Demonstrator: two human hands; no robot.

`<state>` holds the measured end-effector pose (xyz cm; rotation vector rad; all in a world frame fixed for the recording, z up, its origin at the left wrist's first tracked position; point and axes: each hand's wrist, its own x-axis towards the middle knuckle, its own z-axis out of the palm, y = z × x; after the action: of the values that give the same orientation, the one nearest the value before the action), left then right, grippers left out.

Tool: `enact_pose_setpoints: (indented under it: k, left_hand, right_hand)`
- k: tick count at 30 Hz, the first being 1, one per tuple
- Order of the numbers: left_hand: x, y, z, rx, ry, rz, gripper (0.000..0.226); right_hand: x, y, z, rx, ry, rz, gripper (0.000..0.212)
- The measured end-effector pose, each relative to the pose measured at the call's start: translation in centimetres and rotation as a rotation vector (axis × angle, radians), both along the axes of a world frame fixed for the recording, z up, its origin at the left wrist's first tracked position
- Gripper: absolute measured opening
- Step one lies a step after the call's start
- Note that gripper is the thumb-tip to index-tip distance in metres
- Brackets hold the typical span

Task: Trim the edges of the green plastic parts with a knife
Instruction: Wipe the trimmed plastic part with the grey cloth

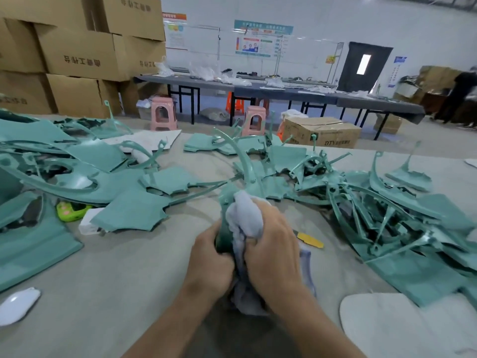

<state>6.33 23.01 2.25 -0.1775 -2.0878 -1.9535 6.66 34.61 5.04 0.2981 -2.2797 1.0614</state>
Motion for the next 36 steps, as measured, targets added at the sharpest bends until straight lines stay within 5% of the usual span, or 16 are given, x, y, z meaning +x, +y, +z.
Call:
enact_pose_setpoints:
  k: [6,10,17,23,28,36]
  left_hand:
    - [-0.1,-2.2,0.4,-0.06,-0.075,-0.066,0.026]
    - [-0.6,-3.1,0.0,-0.132,-0.1,-0.086,0.034]
    - [-1.1,-3.7,-0.4,-0.326,0.054,-0.08,0.041]
    - [-1.9,-4.1,-1.4,-0.153,-0.045,-0.083,0.025]
    - [-1.7,-3.9,-1.3,-0.022,-0.102,-0.094,0.054]
    - [-2.1,-4.3,-0.8,0.203,-0.273,0.012,0.052]
  right_hand:
    - [-4.2,2.7,1.2,-0.258,-0.118,-0.34,0.013]
    - [-7.1,2.8,4.7,-0.143,-0.21,-0.454,0.021]
    - [-9.1,4.0,9.6,-0.073,-0.063,-0.423,0.023]
    - [-3.8,3.0,4.1,-0.144,-0.328,-0.282,0.035]
    - [0.7,1.5,1.4,0.165,-0.2,-0.336,0.008]
    - [1.8,3.7,2.4,0.413,-0.499,-0.286,0.013]
